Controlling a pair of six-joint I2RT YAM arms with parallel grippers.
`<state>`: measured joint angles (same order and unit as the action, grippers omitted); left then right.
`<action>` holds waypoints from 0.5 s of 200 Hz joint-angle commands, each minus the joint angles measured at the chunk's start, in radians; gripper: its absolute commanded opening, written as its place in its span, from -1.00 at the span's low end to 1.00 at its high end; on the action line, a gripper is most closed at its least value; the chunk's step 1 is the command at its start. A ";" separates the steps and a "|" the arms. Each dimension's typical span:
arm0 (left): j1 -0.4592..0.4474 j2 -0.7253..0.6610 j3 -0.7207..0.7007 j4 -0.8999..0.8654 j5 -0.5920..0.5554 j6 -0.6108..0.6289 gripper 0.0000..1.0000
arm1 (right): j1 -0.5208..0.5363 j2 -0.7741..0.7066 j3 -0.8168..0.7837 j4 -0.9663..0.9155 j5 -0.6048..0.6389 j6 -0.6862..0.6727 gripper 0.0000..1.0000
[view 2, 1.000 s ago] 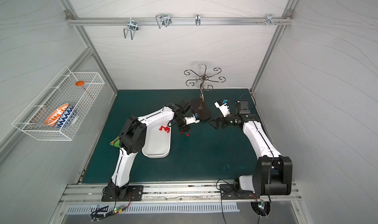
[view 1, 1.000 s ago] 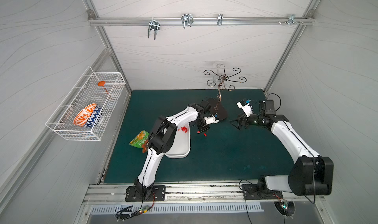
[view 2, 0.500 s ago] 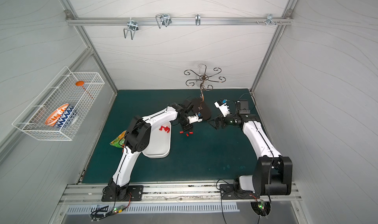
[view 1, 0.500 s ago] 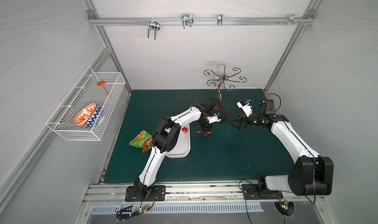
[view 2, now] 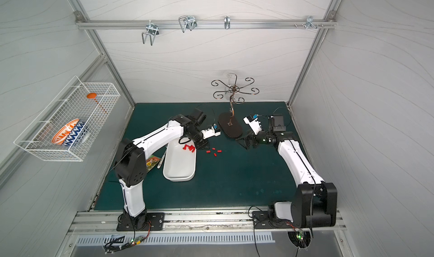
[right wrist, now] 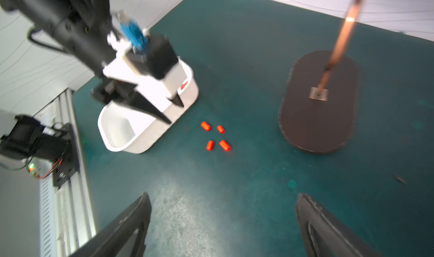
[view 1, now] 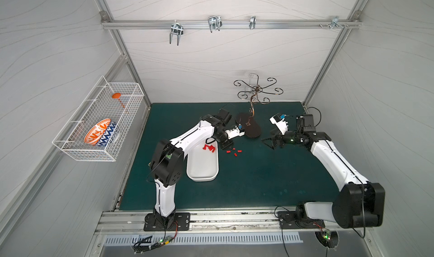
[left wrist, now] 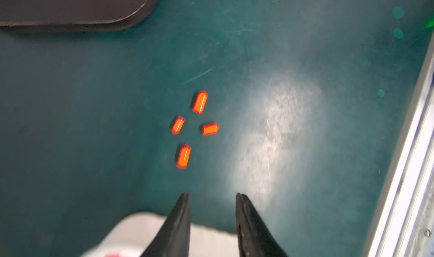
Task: Take the screw protection sleeves out of the storage box
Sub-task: Place the screw protection sleeve at the center of the board, then pick up the screw protection sleeve from the storage box.
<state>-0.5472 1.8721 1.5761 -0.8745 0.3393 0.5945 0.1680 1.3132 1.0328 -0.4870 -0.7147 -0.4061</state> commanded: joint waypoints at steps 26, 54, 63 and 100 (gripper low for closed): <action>0.184 -0.186 -0.212 0.010 -0.011 0.063 -0.18 | 0.164 0.062 0.055 -0.050 0.023 -0.080 0.98; 0.248 -0.234 -0.326 0.083 -0.105 0.149 -0.12 | 0.253 0.107 0.084 -0.072 0.035 -0.137 0.98; 0.258 -0.236 -0.352 0.113 -0.132 0.188 -0.10 | 0.283 0.120 0.088 -0.064 0.032 -0.144 0.98; 0.268 -0.176 -0.378 0.186 -0.180 0.320 -0.09 | 0.397 0.167 0.055 0.080 0.071 -0.086 0.98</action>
<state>-0.2836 1.6611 1.1912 -0.7868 0.2066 0.7940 0.5053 1.4517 1.1030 -0.4946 -0.6724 -0.5121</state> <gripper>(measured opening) 0.453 0.989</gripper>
